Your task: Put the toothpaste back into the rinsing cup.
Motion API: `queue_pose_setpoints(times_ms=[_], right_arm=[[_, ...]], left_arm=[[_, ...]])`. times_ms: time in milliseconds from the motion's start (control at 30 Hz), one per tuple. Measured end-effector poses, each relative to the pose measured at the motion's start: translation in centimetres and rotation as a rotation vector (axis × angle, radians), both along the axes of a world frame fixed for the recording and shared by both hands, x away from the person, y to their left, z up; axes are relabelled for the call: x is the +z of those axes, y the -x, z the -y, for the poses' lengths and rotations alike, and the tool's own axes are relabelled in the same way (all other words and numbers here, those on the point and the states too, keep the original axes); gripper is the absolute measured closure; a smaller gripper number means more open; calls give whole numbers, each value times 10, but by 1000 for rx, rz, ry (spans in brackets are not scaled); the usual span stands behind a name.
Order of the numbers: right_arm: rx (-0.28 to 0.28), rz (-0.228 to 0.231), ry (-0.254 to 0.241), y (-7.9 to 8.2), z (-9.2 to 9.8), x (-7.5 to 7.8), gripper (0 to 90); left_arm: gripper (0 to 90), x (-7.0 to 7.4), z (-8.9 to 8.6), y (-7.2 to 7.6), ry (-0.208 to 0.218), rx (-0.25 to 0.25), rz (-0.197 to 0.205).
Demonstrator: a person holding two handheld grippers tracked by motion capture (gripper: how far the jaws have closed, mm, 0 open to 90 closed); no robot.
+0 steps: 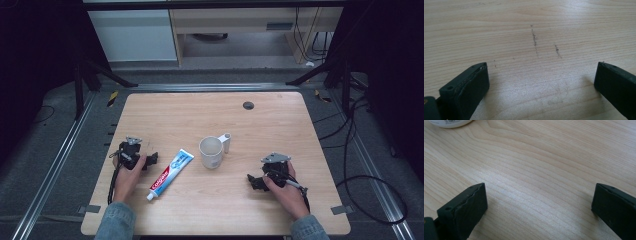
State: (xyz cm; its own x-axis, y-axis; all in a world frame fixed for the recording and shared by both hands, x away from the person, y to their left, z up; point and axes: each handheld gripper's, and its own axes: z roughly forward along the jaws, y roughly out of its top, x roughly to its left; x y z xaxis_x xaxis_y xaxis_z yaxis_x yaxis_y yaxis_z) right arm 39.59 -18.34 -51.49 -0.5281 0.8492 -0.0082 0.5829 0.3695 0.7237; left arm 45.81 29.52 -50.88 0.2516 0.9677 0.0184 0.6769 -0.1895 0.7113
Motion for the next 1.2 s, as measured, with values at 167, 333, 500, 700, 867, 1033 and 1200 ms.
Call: queue_pose_setpoints(times_ms=[167, 333, 500, 700, 867, 1033, 1200], right_arm=[[3, -3, -5, 1, 0, 0, 5], [6, -2, -5, 2, 0, 0, 5], [6, -1, -3, 3, 0, 0, 5], [6, -2, -3, 3, 0, 0, 5], [6, -2, -3, 3, 0, 0, 5], [6, -2, -3, 3, 0, 0, 5], [7, -1, -4, 3, 0, 0, 4]], left_arm=[[11, 4, -4, 0, -10, -38, -31], [74, 25, -9, 10, -4, -40, -15], [93, 48, -8, 24, -21, -61, -14], [137, 80, 15, 42, -79, -164, 4], [132, 89, 29, 45, -115, -199, -13], [135, 94, 45, 48, -164, -248, -64], [145, 104, 60, 50, -194, -312, -125]])
